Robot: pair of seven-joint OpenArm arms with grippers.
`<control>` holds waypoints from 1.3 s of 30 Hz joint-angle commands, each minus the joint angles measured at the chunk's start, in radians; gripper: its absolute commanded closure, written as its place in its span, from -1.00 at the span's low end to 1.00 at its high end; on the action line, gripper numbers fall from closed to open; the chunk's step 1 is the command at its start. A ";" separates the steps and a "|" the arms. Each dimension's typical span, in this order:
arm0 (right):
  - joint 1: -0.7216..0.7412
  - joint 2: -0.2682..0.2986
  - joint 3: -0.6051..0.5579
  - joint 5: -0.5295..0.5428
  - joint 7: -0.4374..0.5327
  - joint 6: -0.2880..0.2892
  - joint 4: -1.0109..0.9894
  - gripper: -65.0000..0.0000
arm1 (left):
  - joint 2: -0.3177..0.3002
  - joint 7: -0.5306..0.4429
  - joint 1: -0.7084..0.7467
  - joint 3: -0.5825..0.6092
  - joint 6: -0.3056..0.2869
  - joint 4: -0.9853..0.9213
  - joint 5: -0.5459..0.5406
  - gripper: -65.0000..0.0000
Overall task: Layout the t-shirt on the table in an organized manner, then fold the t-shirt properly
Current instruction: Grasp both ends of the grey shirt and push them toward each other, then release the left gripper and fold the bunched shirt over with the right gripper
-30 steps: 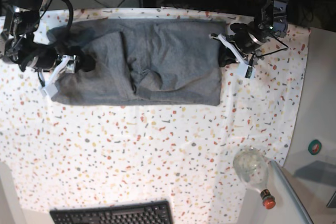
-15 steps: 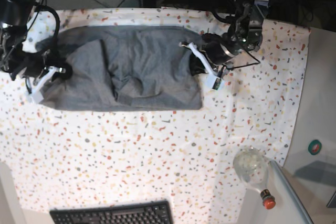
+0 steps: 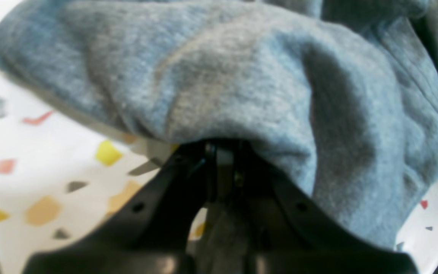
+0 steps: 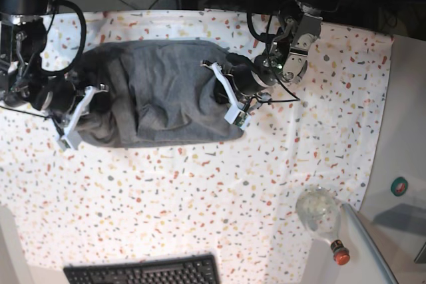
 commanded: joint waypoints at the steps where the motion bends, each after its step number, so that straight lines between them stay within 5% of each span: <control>1: 0.003 0.011 -0.020 0.023 0.019 -0.030 0.054 1.00 | 0.000 -0.020 -0.010 0.000 -0.005 0.013 -0.009 1.00; 12: -0.036 0.009 -0.303 0.027 0.019 -0.398 0.261 1.00 | -0.006 -0.020 -0.009 -0.009 -0.005 0.013 -0.004 1.00; 23: -0.036 -0.004 -0.458 0.029 -0.021 -0.632 0.386 1.00 | -0.022 -0.020 -0.003 -0.009 -0.005 0.020 -0.004 1.00; 39: 0.019 -0.069 -0.459 0.023 0.054 -0.642 0.209 1.00 | -0.028 -0.020 0.002 -0.008 -0.005 0.020 -0.007 1.00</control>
